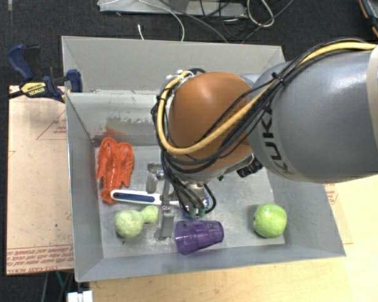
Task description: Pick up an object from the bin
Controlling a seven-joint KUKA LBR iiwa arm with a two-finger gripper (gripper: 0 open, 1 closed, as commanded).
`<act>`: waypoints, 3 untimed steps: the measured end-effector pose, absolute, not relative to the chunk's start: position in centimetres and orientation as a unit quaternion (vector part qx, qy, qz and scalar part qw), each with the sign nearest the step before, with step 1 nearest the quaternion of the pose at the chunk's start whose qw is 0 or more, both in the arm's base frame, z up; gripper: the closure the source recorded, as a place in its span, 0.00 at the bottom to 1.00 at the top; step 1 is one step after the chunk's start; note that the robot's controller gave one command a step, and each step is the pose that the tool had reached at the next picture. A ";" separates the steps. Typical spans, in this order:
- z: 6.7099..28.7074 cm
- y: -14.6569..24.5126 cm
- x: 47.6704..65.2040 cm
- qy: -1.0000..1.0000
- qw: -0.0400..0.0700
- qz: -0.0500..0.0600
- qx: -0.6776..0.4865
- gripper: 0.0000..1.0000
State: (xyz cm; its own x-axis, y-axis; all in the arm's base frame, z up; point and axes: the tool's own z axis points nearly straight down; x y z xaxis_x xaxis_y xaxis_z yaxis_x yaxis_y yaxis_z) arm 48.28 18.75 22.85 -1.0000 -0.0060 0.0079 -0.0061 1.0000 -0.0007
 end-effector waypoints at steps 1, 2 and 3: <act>23.3 18.6 48.5 -1.000 0.000 -0.001 0.000 0.00; 15.8 19.6 50.3 -0.991 0.003 0.000 -0.135 0.00; 15.9 18.1 50.2 -0.988 0.000 -0.001 -0.156 0.00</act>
Offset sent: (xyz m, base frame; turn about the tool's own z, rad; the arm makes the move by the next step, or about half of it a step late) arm 0.0205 0.0078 -0.0685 0.2804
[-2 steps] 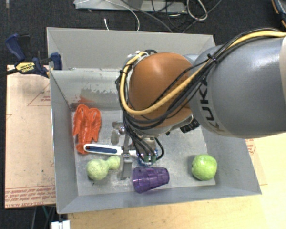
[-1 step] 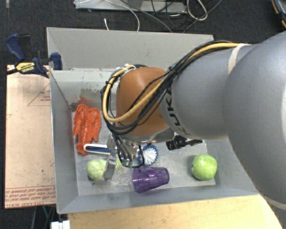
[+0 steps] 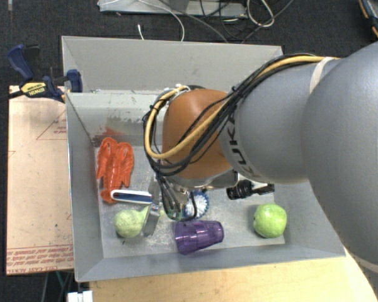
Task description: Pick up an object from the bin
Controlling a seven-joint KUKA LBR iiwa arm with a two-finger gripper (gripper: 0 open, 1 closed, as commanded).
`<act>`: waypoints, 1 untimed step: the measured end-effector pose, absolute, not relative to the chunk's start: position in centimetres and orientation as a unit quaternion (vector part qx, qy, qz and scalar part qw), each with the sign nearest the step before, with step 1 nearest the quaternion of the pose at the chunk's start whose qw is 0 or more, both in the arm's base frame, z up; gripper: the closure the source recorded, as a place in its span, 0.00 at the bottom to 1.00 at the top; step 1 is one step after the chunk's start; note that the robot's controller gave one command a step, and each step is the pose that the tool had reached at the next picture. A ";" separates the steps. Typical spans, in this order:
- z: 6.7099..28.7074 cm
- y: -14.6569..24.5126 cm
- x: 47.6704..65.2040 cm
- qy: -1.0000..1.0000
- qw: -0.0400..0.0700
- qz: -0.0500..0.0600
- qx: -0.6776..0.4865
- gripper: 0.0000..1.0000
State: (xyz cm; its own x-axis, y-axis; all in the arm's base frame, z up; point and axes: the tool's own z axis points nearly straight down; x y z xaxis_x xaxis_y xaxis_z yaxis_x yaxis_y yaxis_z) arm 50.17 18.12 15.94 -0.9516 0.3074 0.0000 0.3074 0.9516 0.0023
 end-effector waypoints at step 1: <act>14.8 18.6 49.9 0.957 -0.002 0.000 0.289 0.00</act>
Offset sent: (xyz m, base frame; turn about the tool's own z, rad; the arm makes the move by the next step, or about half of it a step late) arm -0.0050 0.0023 -0.0894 0.0915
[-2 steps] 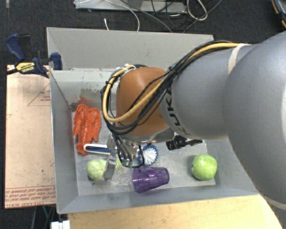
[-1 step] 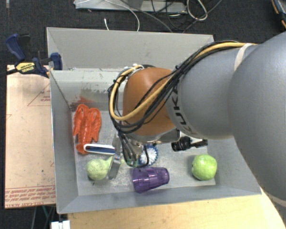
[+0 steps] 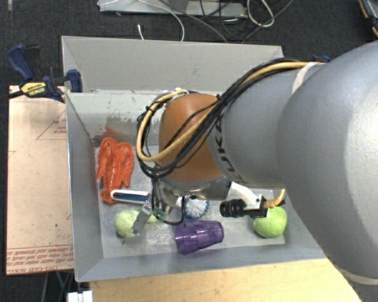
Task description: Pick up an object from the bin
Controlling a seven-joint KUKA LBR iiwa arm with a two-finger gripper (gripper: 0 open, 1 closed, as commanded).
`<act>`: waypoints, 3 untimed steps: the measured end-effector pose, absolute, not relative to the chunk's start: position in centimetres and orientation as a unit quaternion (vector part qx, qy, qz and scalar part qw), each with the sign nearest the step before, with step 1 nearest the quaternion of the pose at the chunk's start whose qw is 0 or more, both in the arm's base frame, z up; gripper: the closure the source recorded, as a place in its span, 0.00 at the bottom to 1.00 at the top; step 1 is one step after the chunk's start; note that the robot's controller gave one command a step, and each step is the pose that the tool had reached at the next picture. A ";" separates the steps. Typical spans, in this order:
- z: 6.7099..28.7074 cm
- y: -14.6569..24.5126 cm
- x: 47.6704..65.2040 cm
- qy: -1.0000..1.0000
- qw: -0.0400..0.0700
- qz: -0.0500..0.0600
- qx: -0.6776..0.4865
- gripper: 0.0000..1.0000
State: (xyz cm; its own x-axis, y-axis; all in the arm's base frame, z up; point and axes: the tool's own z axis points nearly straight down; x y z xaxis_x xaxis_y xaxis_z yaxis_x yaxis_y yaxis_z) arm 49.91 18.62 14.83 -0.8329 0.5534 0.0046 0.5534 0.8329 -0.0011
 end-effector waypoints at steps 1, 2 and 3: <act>6.9 18.4 49.6 -0.980 0.001 -0.001 -0.201 0.00; 7.0 19.7 49.5 -0.975 0.002 -0.001 -0.224 1.00; 7.0 19.7 49.5 -0.975 0.002 -0.001 -0.224 1.00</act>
Offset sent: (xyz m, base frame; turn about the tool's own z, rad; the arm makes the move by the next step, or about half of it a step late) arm -0.0041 0.0106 -0.0783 -0.1337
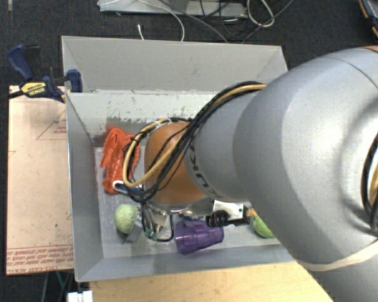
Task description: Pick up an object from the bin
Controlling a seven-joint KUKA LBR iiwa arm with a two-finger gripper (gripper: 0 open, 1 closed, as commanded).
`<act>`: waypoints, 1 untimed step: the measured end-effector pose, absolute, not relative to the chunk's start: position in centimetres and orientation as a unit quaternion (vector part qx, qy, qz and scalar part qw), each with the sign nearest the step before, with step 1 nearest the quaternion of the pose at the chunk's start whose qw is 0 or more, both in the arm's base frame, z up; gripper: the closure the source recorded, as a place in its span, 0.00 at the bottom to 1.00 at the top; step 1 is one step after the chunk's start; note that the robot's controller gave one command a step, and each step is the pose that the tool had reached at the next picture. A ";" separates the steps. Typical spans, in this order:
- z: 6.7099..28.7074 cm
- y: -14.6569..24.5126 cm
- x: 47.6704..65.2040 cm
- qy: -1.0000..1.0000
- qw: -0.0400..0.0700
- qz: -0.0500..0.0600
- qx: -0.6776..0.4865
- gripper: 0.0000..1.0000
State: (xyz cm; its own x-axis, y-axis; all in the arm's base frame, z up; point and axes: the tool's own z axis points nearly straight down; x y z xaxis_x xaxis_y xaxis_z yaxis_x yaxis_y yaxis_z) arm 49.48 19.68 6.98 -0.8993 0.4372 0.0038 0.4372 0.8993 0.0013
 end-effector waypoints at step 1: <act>9.7 19.6 49.4 -0.975 0.003 0.000 -0.224 1.00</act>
Offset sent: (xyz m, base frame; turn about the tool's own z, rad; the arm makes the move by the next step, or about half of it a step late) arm -0.0017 -0.0008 0.0388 0.0000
